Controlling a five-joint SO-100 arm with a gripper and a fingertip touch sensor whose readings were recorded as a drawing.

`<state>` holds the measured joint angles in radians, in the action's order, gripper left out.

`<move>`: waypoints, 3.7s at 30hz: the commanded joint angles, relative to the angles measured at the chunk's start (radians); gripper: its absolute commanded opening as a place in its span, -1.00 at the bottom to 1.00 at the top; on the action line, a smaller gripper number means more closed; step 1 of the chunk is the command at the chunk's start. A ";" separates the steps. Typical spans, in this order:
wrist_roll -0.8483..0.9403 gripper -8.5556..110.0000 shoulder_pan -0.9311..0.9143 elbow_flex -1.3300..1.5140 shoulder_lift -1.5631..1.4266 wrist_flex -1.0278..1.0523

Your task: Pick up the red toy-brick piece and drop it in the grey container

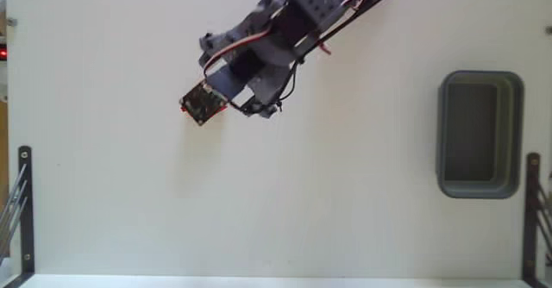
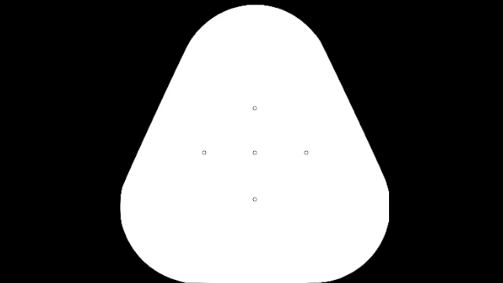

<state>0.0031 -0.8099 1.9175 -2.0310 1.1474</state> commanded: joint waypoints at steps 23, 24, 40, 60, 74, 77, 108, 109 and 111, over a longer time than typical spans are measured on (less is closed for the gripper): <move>-0.003 1.00 -0.016 -0.264 0.294 -0.115; -0.003 1.00 -0.016 -0.270 0.302 -0.116; -0.003 1.00 -0.016 -0.294 0.329 -0.120; -0.003 1.00 -0.016 -0.142 0.327 -0.269; -0.003 1.00 -0.016 -0.053 0.339 -0.370; -0.003 1.00 -0.016 -0.038 0.343 -0.389; -0.003 1.00 -0.016 0.017 0.358 -0.460; -0.003 1.00 -0.016 0.017 0.358 -0.460; -0.003 1.00 -0.016 0.017 0.358 -0.460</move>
<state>0.0046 -0.8099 1.9282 -1.6414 0.7010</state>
